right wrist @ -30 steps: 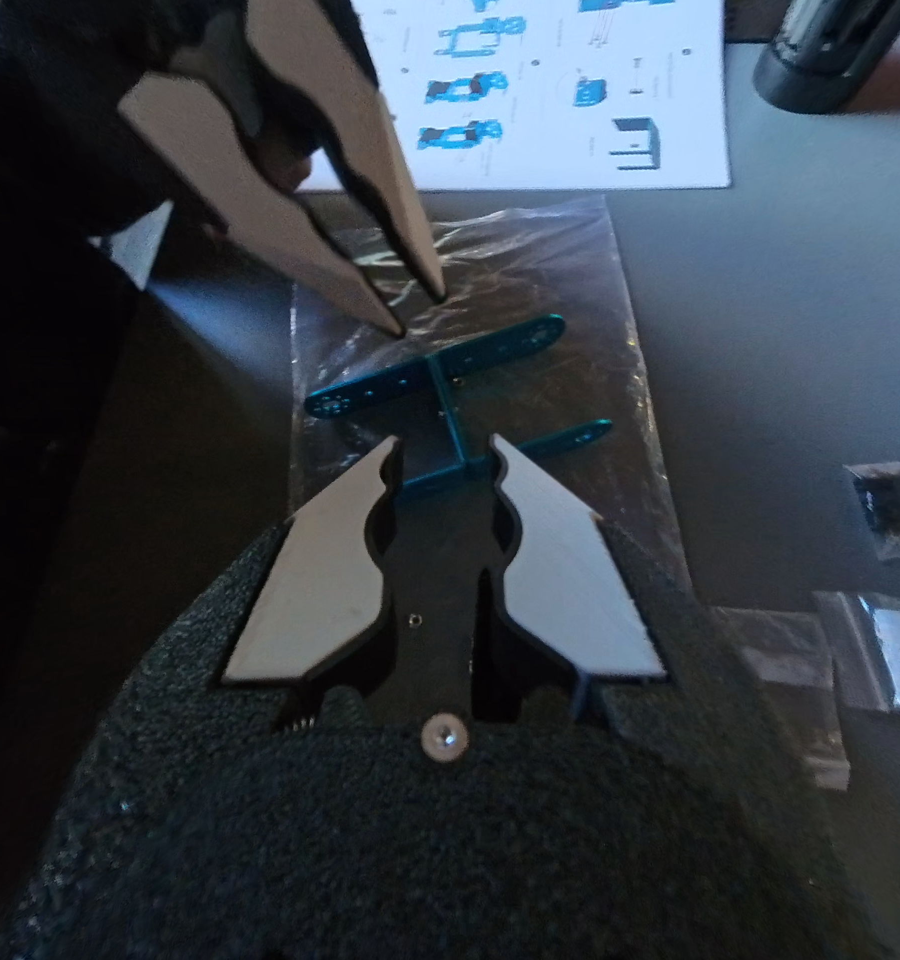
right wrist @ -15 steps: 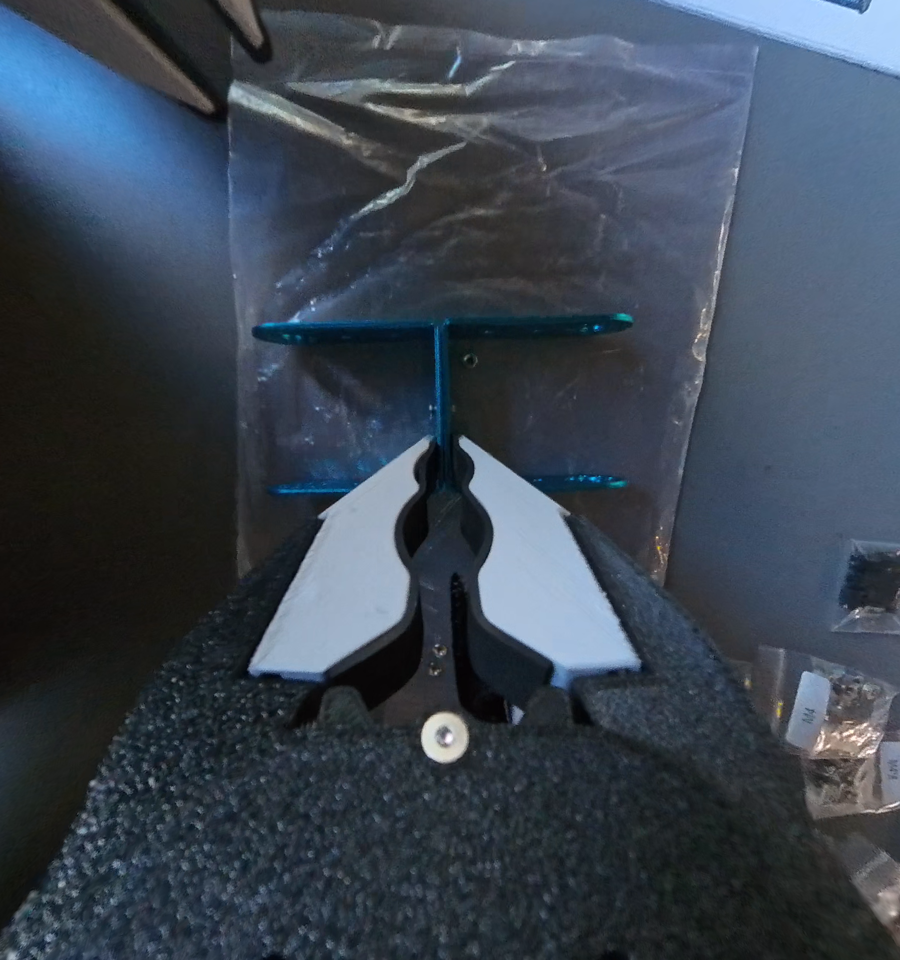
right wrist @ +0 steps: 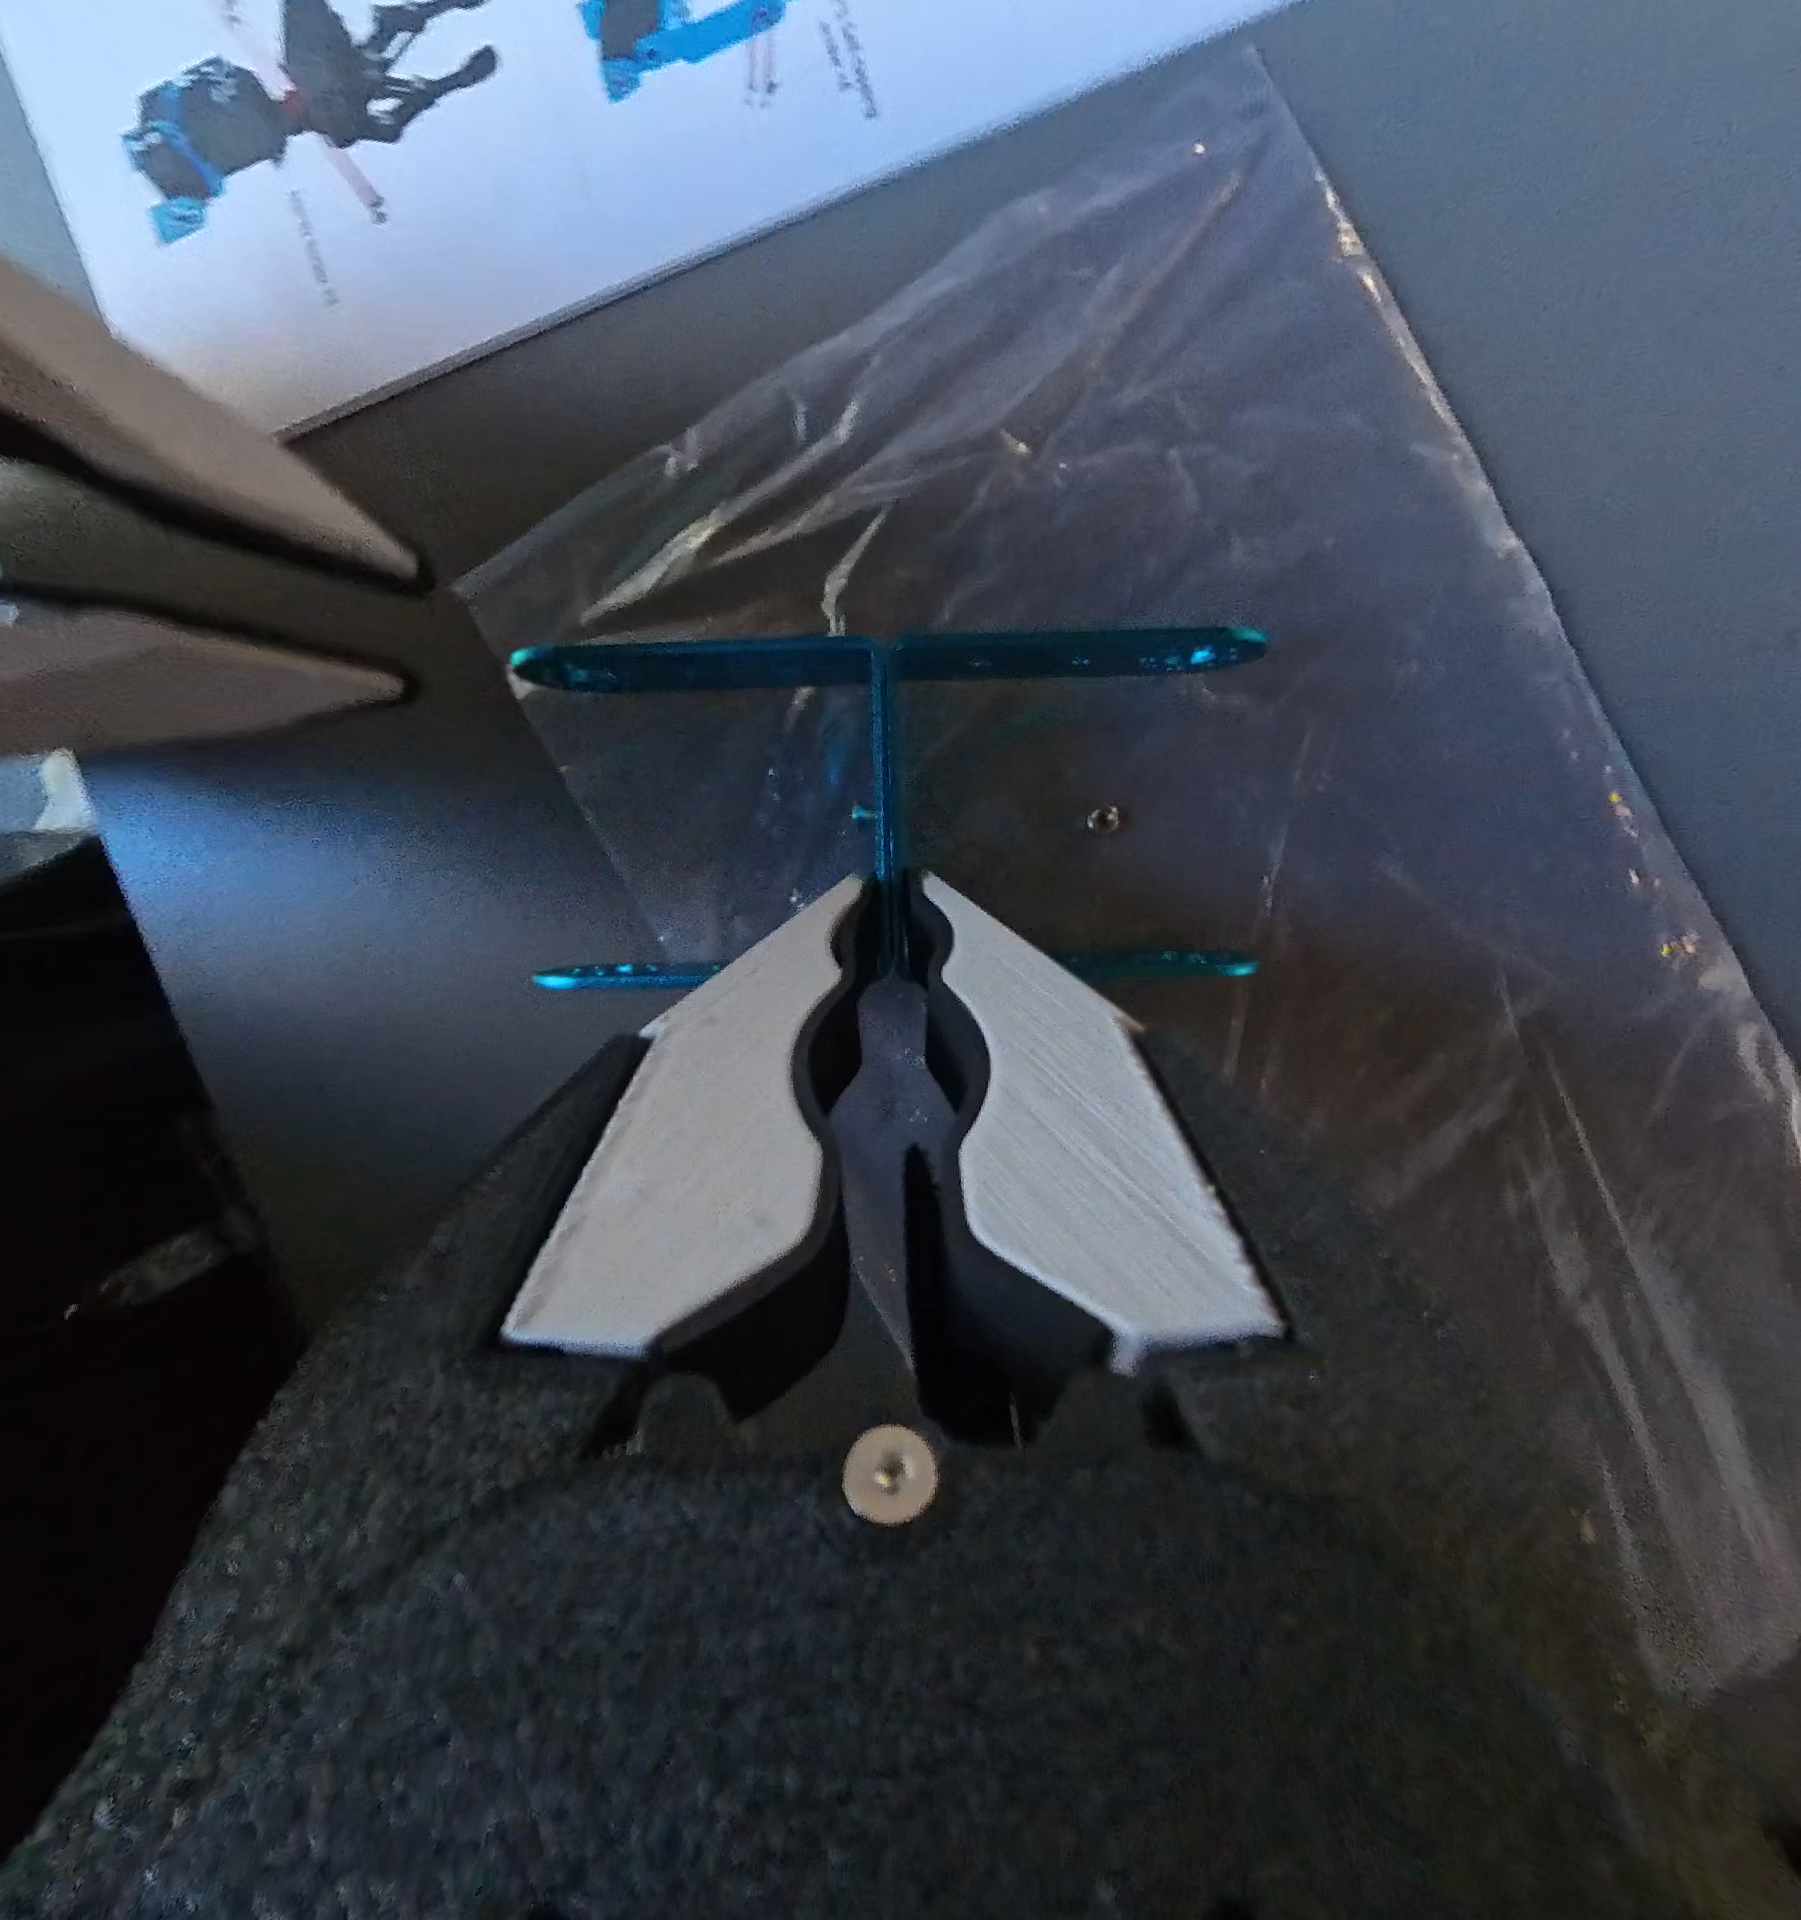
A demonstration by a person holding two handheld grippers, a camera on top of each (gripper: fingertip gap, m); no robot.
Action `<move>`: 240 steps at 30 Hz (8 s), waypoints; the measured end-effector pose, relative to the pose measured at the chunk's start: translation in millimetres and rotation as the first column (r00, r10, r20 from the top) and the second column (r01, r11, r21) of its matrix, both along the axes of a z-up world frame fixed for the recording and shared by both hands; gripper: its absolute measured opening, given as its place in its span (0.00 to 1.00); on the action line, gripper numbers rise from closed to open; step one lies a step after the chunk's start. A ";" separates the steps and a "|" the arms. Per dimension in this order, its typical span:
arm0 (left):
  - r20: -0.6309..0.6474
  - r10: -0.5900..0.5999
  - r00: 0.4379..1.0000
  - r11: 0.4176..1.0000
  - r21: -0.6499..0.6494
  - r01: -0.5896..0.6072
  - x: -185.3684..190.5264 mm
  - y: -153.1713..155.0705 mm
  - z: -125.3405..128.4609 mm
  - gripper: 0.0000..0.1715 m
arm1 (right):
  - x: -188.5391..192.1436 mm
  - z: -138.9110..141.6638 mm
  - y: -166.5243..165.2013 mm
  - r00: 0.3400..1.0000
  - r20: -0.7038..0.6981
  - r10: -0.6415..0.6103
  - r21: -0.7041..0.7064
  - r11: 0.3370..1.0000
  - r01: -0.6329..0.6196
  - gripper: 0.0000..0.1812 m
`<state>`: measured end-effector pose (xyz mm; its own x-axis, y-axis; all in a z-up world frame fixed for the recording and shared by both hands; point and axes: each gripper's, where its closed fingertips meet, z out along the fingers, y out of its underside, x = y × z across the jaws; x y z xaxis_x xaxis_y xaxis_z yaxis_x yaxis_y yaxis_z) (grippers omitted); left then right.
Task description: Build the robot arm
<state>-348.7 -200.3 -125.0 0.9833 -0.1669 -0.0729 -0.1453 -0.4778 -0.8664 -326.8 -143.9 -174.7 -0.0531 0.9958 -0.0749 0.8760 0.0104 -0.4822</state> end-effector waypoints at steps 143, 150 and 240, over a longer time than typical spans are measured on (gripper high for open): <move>-0.173 -0.874 0.454 0.484 -0.395 0.781 13.4 41.5 -51.5 0.14 | 35.3 11.9 -12.4 0.891 -0.269 0.367 -0.087 0.912 -0.402 0.18; -0.146 -0.881 0.451 0.468 -0.411 0.782 14.6 40.1 -52.3 0.10 | 32.0 13.4 -16.3 0.890 -0.276 0.364 -0.137 0.901 -0.411 0.19; 0.649 -0.457 0.609 0.815 0.031 0.578 57.8 50.1 40.7 0.01 | 26.9 86.6 -11.2 0.664 -0.629 0.405 0.222 0.912 -0.346 0.01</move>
